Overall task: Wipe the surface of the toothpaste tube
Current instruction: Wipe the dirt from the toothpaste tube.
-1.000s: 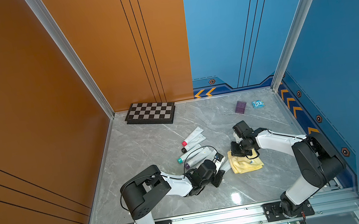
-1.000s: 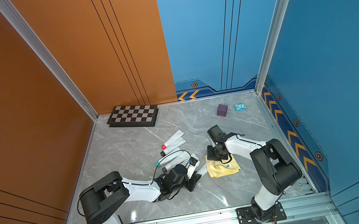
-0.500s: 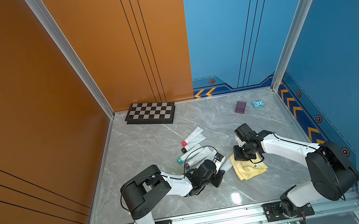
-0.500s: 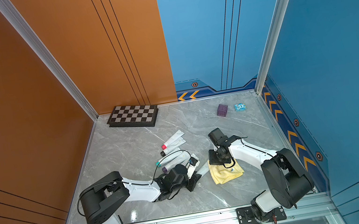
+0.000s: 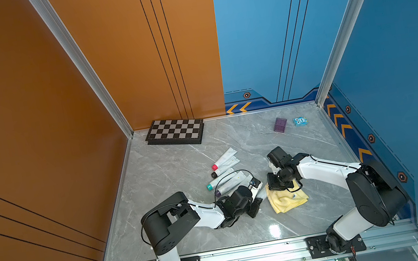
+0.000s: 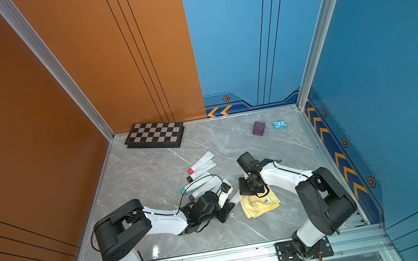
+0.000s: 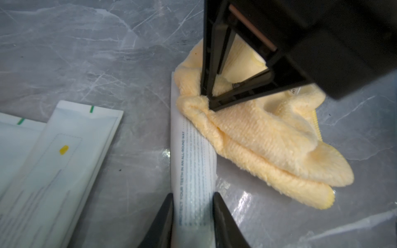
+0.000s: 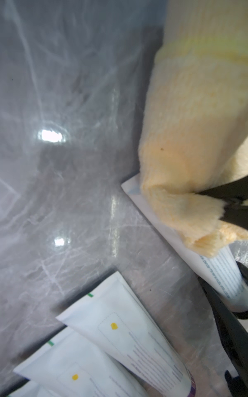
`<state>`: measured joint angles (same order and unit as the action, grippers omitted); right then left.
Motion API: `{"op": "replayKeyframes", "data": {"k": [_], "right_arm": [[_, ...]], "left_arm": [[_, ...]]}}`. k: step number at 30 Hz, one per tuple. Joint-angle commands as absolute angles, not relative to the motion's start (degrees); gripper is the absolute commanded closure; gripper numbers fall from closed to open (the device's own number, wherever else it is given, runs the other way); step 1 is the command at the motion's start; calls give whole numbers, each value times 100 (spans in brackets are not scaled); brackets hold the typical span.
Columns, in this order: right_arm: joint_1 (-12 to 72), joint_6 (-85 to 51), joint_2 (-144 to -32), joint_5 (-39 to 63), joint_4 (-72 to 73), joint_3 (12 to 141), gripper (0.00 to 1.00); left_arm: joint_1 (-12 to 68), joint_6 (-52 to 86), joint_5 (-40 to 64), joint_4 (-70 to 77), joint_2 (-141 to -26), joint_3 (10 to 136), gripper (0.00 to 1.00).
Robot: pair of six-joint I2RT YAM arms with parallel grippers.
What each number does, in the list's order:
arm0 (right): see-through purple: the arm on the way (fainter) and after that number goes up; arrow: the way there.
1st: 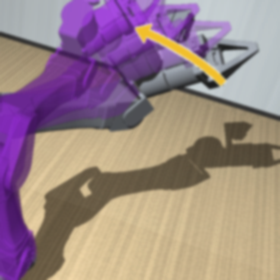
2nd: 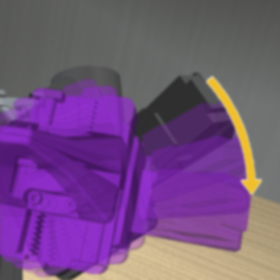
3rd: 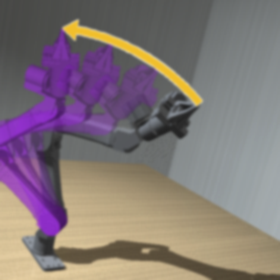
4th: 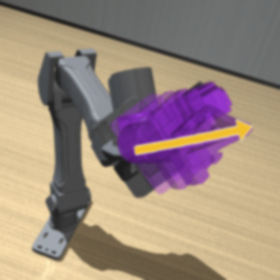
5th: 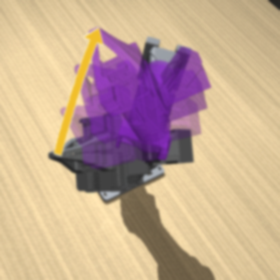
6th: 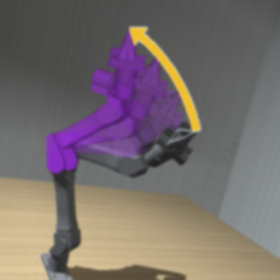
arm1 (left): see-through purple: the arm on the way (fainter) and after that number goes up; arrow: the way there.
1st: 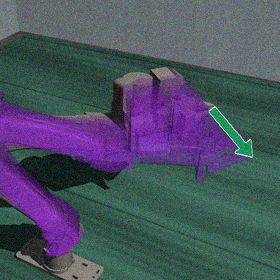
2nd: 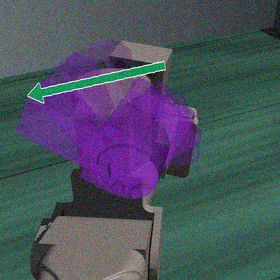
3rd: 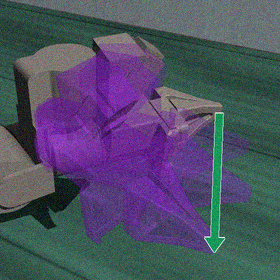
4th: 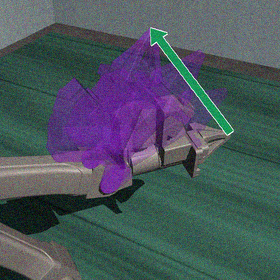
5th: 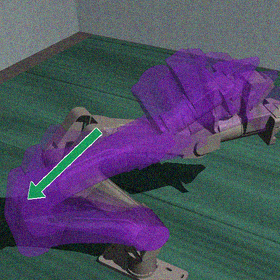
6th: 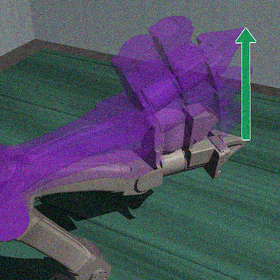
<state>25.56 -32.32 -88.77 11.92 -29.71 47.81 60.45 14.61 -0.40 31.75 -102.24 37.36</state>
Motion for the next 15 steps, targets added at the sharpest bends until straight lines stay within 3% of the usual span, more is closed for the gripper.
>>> {"op": "replayKeyframes", "data": {"k": [1,9,15], "right_arm": [[2075,-3321,-9117,334,-2884,4480,100],[1919,-3167,-8852,830,-2915,4704,100],[2384,-3110,-8601,1133,-3223,4992,100]], "left_arm": [[6142,1459,37,1415,-10722,3201,88],[6161,1458,36,1468,-10740,3181,88],[6167,1459,48,1464,-10777,3217,88]]}}
